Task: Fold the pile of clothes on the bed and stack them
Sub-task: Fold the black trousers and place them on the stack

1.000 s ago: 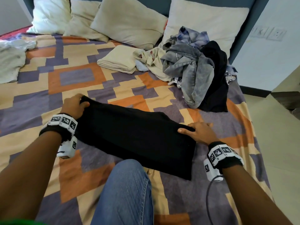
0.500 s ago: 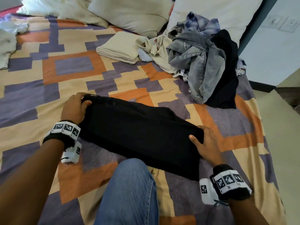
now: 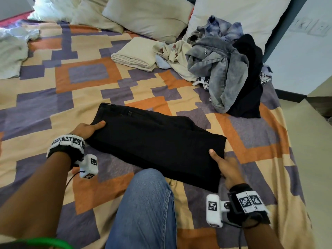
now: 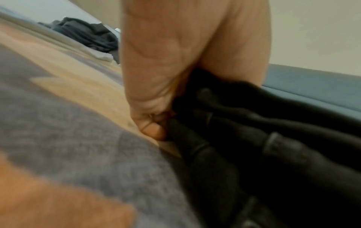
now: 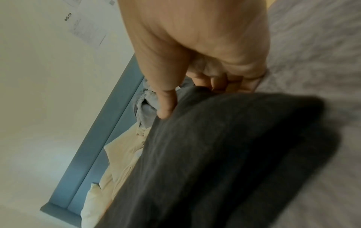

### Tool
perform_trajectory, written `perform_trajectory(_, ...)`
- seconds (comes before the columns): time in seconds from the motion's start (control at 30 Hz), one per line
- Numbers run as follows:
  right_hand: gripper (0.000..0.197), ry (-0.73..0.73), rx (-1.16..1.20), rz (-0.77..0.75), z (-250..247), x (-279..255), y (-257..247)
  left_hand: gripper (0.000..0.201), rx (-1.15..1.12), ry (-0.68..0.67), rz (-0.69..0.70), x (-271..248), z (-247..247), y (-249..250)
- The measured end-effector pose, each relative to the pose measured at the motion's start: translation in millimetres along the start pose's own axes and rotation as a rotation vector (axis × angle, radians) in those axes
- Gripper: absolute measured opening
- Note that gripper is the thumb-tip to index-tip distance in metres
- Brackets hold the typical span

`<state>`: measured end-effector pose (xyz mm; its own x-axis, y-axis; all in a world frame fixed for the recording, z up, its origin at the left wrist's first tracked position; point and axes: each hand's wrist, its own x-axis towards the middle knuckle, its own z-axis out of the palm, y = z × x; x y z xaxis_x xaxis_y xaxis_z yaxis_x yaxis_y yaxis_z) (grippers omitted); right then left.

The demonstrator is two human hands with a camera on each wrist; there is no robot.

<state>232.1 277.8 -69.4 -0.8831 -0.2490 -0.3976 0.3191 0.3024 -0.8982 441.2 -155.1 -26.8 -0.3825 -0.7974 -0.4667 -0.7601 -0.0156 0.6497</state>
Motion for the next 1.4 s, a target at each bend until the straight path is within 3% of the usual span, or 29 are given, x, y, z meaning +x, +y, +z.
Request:
perform_trajectory(0.1,0.041,-0.05,0.163,-0.021,1,-8,3,0.054,-0.084,0.076,0.027,-19,6,8)
perform_trajectory(0.3,0.036,0.064,0.272,-0.107,-13,-11,-20,0.059,0.022,0.192,0.302,-68,6,73)
perform_trajectory(0.4,0.034,0.154,0.235,-0.208,-57,-6,-33,0.056,-0.122,0.173,0.402,-94,33,110)
perform_trajectory(0.5,0.037,0.269,0.164,-0.284,-129,1,-41,0.043,-0.321,0.054,0.463,-123,75,144)
perform_trajectory(0.6,0.026,0.385,0.121,-0.203,-203,-1,-47,0.031,-0.382,-0.024,0.417,-145,122,154)
perform_trajectory(0.7,0.03,0.474,-0.096,-0.122,-251,10,-34,0.043,-0.441,-0.127,0.264,-147,165,139)
perform_trajectory(0.73,0.036,0.505,-0.239,-0.056,-259,14,-27,0.044,-0.336,-0.101,0.22,-151,176,135)
perform_trajectory(0.83,0.051,0.478,-0.7,0.071,-252,19,-12,0.041,0.21,0.157,0.152,-172,203,123)
perform_trajectory(0.9,0.05,0.448,-0.797,-0.082,-225,16,-13,0.046,0.307,0.202,0.285,-198,221,130)
perform_trajectory(0.97,0.048,0.378,-0.869,-0.312,-187,12,-16,0.047,0.362,0.126,0.53,-219,248,138)
perform_trajectory(1.03,0.058,0.178,-0.924,-0.468,-140,7,-23,0.054,0.466,-0.087,0.695,-235,279,139)
perform_trajectory(1.1,0.064,-0.071,-1.051,-0.475,-108,7,-21,0.063,0.668,-0.262,0.713,-238,312,129)
perform_trajectory(1.2,0.066,-0.27,-1.32,-0.41,-111,12,-2,0.067,0.859,-0.232,0.74,-227,334,99)
perform_trajectory(1.27,0.076,-0.219,-1.355,-0.333,-148,22,8,0.067,0.856,-0.182,0.778,-219,341,91)
perform_trajectory(1.4,0.085,-0.03,-1.204,-0.078,-215,28,17,0.068,0.879,-0.179,0.798,-214,346,90)
